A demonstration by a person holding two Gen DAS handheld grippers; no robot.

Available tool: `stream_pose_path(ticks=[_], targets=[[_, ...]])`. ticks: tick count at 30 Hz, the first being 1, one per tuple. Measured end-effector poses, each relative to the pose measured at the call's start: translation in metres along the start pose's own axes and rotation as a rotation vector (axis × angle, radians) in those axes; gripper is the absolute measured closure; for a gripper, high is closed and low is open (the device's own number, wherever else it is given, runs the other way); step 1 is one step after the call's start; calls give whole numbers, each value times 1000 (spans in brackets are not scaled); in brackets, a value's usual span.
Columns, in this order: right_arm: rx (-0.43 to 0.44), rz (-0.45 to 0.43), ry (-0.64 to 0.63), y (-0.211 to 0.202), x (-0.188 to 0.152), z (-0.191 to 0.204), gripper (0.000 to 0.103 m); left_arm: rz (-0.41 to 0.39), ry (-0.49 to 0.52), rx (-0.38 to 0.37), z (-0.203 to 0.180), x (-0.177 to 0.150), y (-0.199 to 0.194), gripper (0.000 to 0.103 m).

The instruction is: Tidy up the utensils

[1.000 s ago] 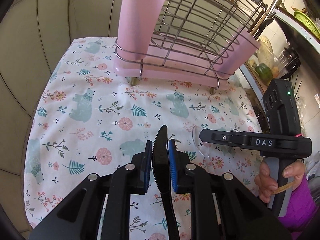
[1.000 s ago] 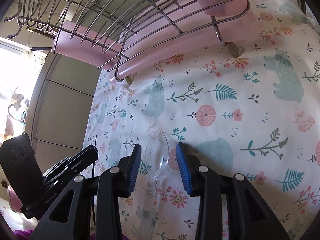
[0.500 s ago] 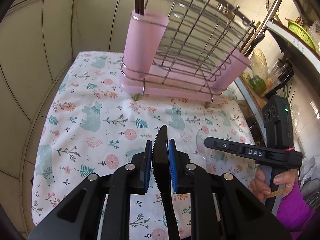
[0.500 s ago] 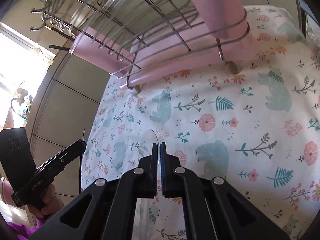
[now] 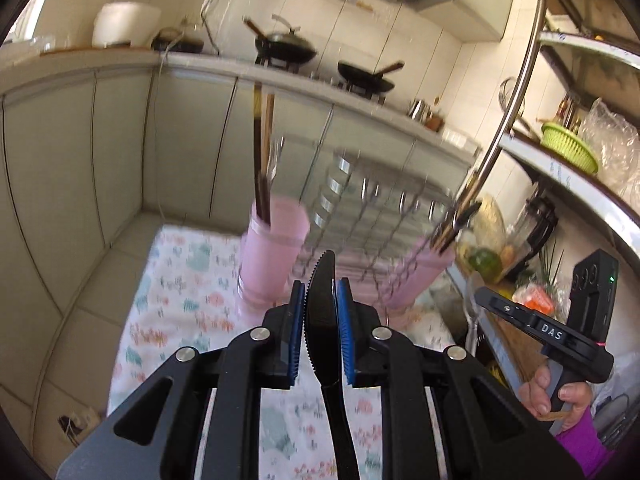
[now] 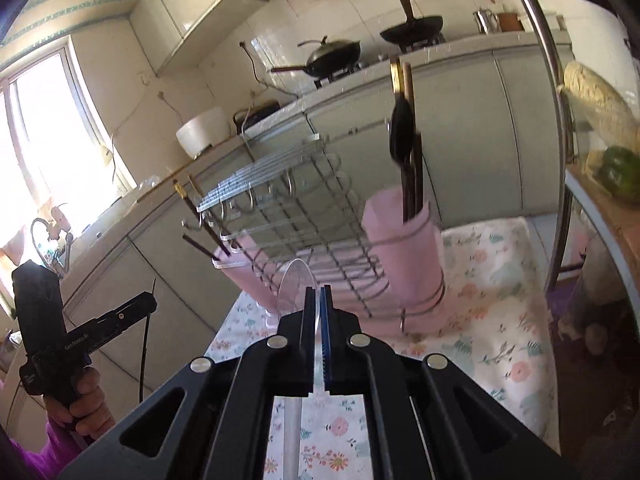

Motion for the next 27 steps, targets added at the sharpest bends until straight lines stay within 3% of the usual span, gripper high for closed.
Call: stream_pose_path(ticks=[14, 23, 27], targets=[[-100, -447, -65, -39, 129, -1, 101, -350, 43, 85, -4, 123, 10, 87], [-227, -623, -188, -25, 155, 3, 101, -476, 48, 177, 22, 151, 33, 87], [-246, -629, -198, -9, 152, 0, 101, -496, 64, 200, 31, 151, 44, 87]])
Point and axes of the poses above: each gripper's, at about its wrist camera, not at the fingertips, and y roughly the way its jaws point, z to its left, x to its top, the point moved 10 cm from there along y, roughly the way its jaws point, and after that the axes turned 11 degrees about -x, right-handed, at the moved point
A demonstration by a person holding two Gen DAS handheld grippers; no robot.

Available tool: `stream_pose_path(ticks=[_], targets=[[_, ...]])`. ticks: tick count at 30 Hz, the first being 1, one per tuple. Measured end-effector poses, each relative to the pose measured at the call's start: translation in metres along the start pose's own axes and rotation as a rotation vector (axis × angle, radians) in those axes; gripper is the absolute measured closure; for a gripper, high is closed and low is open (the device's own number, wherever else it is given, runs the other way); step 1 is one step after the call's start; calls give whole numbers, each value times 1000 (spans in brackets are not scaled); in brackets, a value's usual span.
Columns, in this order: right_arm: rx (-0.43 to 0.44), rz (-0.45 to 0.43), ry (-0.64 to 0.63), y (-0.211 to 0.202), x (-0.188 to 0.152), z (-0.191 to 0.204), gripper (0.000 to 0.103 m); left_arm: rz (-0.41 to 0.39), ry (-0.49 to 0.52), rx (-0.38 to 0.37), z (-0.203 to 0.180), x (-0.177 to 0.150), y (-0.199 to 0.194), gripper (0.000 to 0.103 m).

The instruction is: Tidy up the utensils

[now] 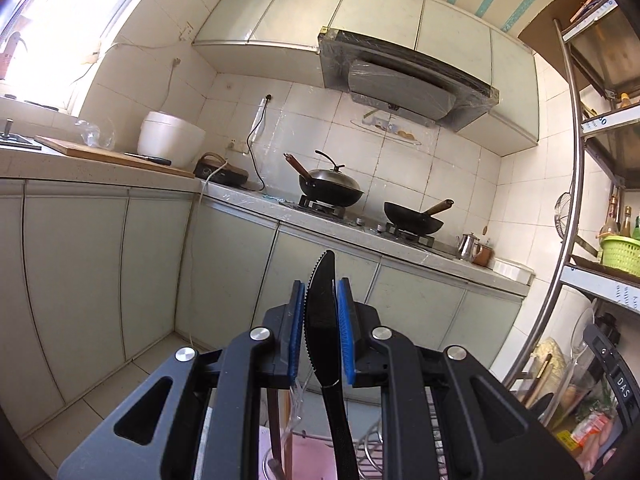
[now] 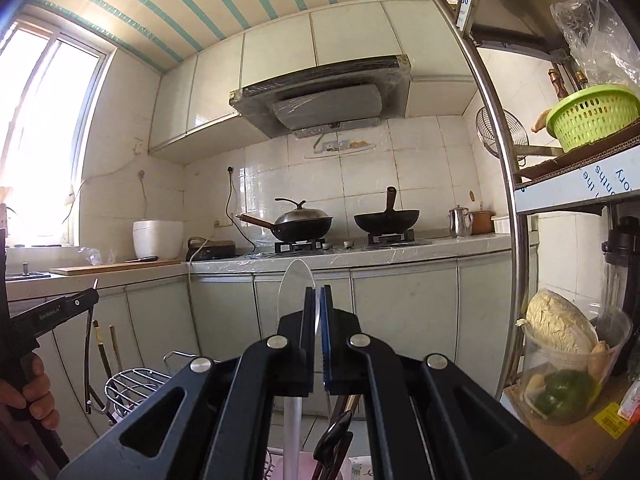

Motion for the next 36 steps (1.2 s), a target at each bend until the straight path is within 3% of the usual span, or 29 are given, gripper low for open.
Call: stream_pose_path(ticks=[17, 36], targets=[[-10, 17, -2, 17, -46, 2, 101, -158, 270, 114, -17, -35, 13, 87], [12, 161, 63, 0, -90, -6, 100, -7, 148, 46, -7, -77, -10, 87]])
Point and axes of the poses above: each gripper's, at about its wrist camera, not at the fingertips, and y roughly the way its jaws point, z to its left, x to its top, the point moved 10 cm from there along y, roughly the way its jaws point, and after that the axes turned 11 degrees about -x, right-handed, at the moved point
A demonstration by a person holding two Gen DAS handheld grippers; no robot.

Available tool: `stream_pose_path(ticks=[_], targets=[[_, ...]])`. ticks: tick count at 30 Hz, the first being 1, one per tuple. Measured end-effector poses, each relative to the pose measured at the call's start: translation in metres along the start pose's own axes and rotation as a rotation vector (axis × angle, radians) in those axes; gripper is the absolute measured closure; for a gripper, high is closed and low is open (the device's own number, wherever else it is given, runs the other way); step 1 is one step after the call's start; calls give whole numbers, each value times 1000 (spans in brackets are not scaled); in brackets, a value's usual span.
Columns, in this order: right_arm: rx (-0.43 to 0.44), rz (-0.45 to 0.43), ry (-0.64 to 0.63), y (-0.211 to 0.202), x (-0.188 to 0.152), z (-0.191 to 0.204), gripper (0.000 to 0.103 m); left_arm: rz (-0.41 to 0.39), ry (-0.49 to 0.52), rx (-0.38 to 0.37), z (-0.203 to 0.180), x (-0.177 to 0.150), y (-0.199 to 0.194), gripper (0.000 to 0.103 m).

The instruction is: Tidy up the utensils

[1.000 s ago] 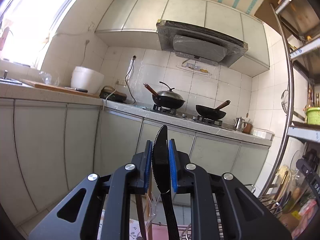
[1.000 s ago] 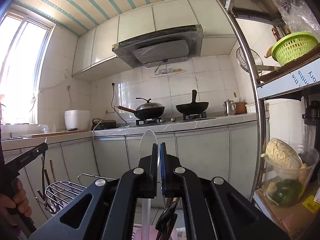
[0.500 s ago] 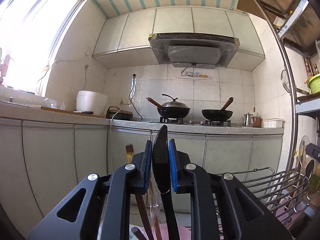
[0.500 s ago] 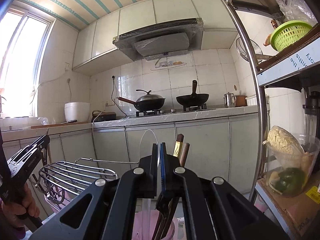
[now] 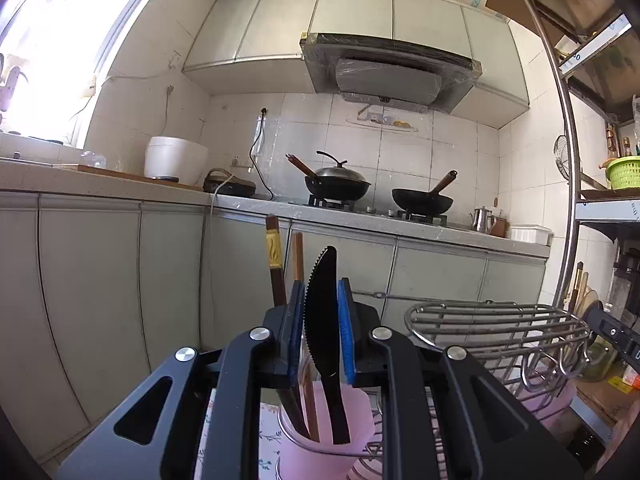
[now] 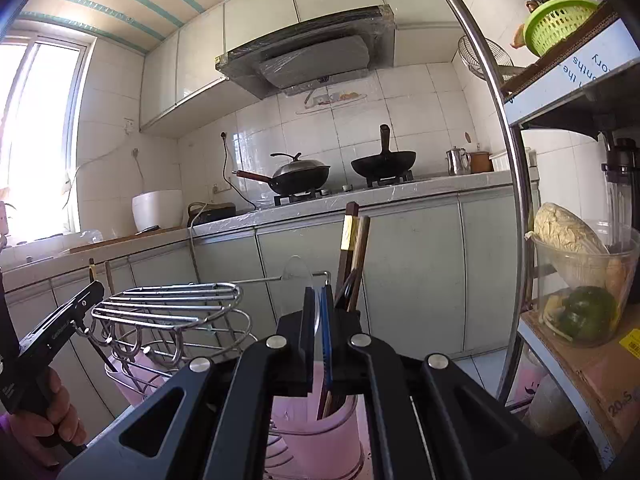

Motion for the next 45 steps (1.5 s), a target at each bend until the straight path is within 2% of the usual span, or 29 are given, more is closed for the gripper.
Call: stream_pose_path(ticks=[7, 13, 25, 31, 34, 36, 38, 39, 45], targets=[[-2, 58, 19, 0, -15, -5, 100, 61, -10, -24, -1, -14, -3, 87], [-4, 104, 41, 1, -27, -10, 100, 80, 1, -32, -3, -16, -9, 87], [-1, 147, 17, -5, -37, -4, 99, 181, -18, -77, -11, -17, -15, 87], [14, 168, 3, -9, -39, 1, 98, 221, -57, -95, -13, -19, -18, 84], [15, 190, -12, -9, -42, 5, 98, 230, -58, -91, -14, -19, -21, 73], [16, 198, -15, -9, -44, 6, 94, 230, -53, -88, -14, -18, -23, 71], [19, 204, -15, -11, -45, 7, 81, 231, -51, -90, -15, -17, -24, 69], [20, 207, -12, -11, -46, 7, 79, 233, -50, -91, -16, -17, -25, 67], [19, 244, -13, -15, -54, 8, 79, 249, -52, -102, -19, -19, -33, 64]])
Point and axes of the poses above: each gripper's, at about its wrist camera, not at the fingertips, and y roughly the way its jaws point, z to its left, x to its top, the point moved 10 cm from there along y, roughly the way its jaws point, and after that the axes turned 11 degrees about -x, right-handed, at the moved point
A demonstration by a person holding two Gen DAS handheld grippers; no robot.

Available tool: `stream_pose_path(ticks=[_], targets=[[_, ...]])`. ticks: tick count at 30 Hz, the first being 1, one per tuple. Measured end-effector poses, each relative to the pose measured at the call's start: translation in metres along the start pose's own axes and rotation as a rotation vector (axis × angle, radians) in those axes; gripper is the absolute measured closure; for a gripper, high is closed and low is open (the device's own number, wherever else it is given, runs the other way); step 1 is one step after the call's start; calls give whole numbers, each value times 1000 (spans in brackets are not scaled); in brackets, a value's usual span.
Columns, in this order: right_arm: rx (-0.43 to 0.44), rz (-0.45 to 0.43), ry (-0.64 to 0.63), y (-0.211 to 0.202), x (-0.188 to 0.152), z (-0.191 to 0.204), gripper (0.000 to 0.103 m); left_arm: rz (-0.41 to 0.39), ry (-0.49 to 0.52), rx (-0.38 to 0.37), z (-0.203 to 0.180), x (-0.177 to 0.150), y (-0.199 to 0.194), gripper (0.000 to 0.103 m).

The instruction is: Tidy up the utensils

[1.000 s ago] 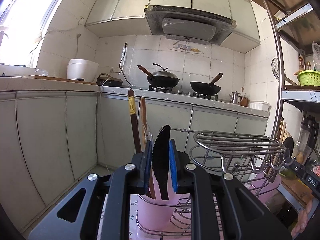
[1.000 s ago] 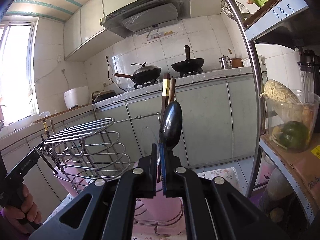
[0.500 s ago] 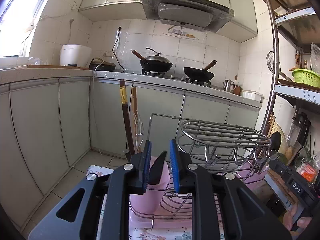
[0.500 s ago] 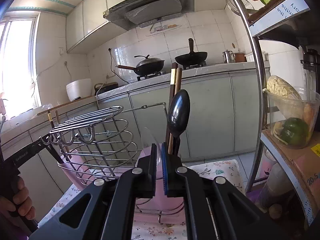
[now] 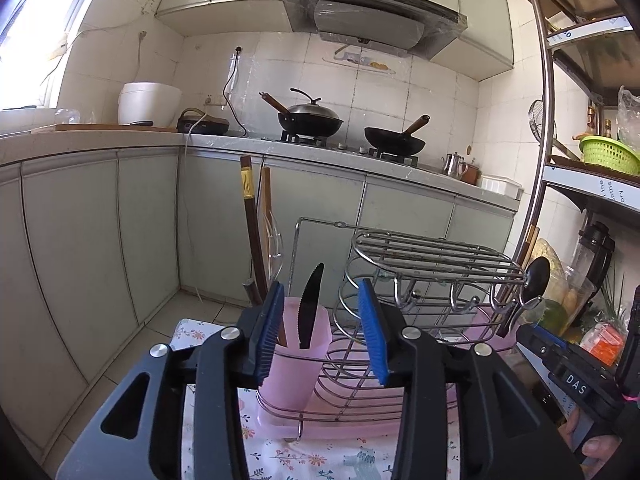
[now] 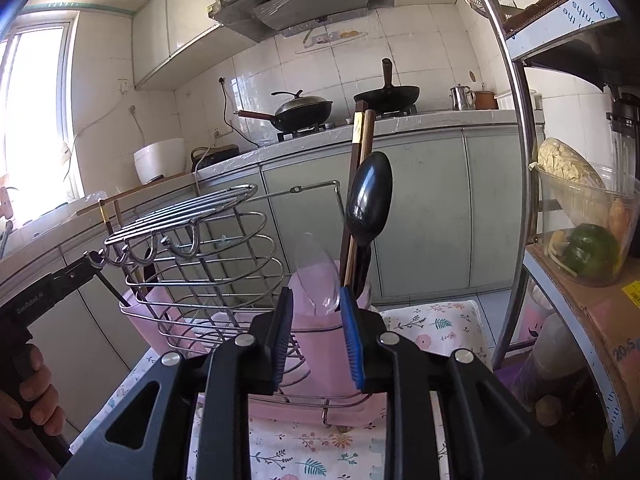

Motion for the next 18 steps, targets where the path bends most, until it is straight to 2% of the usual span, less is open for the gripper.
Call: stream_pose_path(ticks=[18], targets=[[28, 94, 0, -22, -32, 14, 79, 100, -42, -26, -12, -29, -17, 60]])
Point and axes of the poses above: each gripper's, at about its wrist camera, not at the fingertips, and y roughly the way its jaws point, z to its left, x to its top, the point moved 10 cm from there along y, roughly the way its jaws point, and after that the axes turned 11 degrees about -x, right-handed, at the moved point
